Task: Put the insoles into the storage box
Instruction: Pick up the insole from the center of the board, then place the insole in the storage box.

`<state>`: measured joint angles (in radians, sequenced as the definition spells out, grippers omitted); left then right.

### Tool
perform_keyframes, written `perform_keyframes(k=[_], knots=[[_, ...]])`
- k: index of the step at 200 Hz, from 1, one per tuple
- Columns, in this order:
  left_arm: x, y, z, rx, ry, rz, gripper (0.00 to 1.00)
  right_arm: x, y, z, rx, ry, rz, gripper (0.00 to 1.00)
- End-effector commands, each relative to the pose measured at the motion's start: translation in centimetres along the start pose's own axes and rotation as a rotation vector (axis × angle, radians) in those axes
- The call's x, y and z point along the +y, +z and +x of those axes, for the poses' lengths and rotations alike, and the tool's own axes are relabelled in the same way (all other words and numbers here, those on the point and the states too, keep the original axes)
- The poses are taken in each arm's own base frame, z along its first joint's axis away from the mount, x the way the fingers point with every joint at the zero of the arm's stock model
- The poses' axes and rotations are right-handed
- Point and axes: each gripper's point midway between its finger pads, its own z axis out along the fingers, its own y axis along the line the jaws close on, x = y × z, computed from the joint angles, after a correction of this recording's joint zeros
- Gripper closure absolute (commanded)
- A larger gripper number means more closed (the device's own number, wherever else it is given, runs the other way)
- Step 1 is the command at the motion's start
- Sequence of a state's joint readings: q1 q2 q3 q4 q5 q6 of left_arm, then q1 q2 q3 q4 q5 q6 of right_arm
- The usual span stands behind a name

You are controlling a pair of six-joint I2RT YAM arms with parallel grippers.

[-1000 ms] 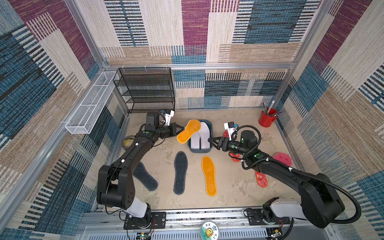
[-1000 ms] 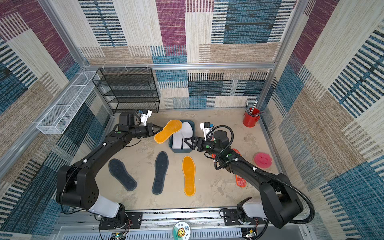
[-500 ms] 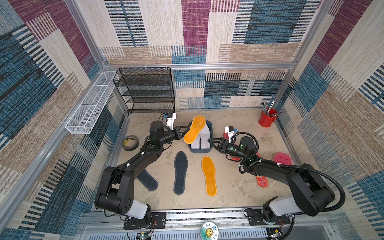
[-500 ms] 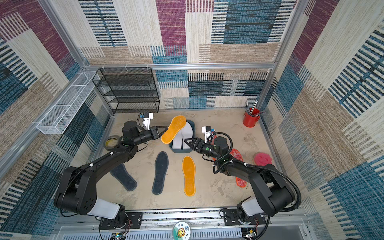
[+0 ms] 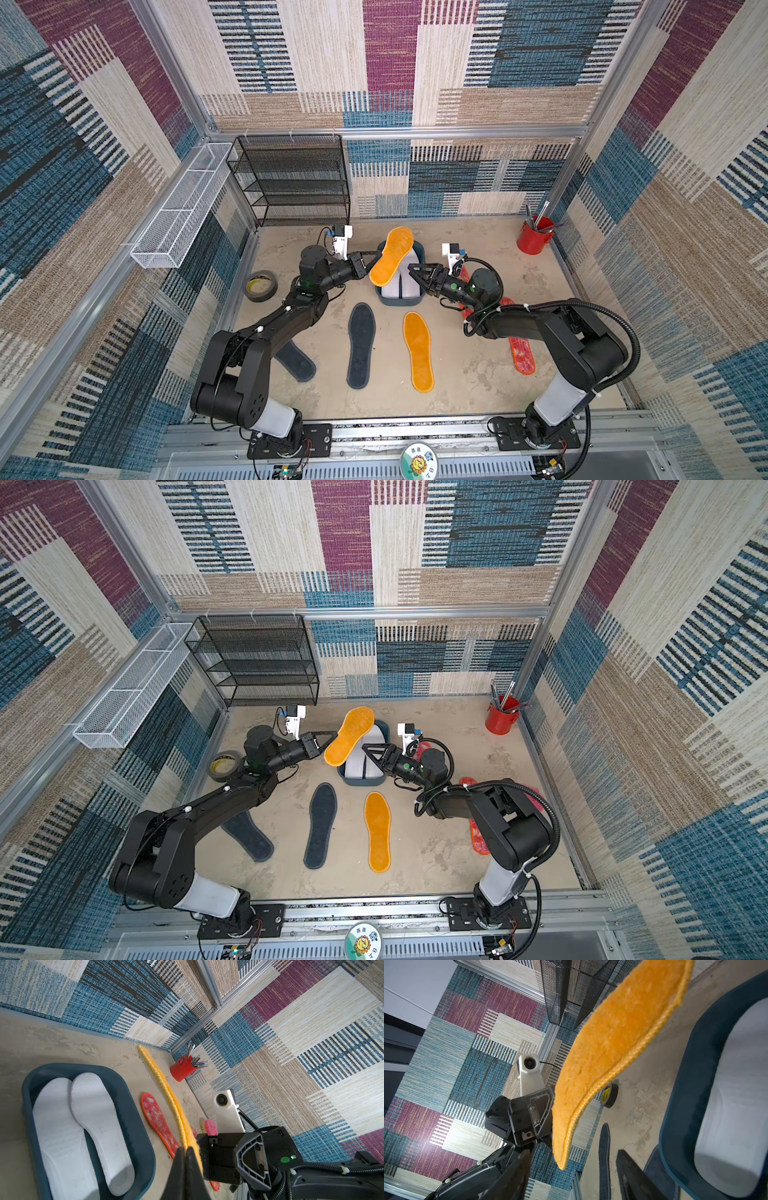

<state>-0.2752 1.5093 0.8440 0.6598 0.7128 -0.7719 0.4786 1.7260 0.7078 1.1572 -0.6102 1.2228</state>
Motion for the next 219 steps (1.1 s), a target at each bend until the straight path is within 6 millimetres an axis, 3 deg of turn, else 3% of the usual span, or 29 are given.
perform_keyframes(k=[1, 85, 136, 180, 206, 219], knots=[[-1.1, -0.2, -0.6, -0.022, 0.026, 0.040, 1.00, 1.3, 0.6, -0.4, 0.000, 0.000, -0.072, 0.34], [-1.3, -0.2, -0.4, -0.017, 0.021, 0.055, 1.00, 0.3, 2.4, -0.9, 0.007, 0.036, -0.103, 0.39], [-1.1, -0.1, -0.2, -0.012, 0.012, 0.063, 1.00, 0.5, 3.5, -1.2, 0.018, 0.030, -0.128, 0.52], [-0.8, 0.0, 0.3, -0.002, 0.003, 0.064, 1.00, 0.7, 4.3, -1.2, 0.040, 0.035, -0.157, 0.72], [-0.6, 0.0, 0.3, 0.003, 0.001, 0.061, 1.00, 0.5, 4.3, -1.1, 0.044, 0.043, -0.158, 1.00], [-0.6, 0.1, 0.3, 0.007, 0.002, 0.060, 1.00, 0.5, 4.4, -1.1, 0.047, 0.037, -0.149, 1.00]])
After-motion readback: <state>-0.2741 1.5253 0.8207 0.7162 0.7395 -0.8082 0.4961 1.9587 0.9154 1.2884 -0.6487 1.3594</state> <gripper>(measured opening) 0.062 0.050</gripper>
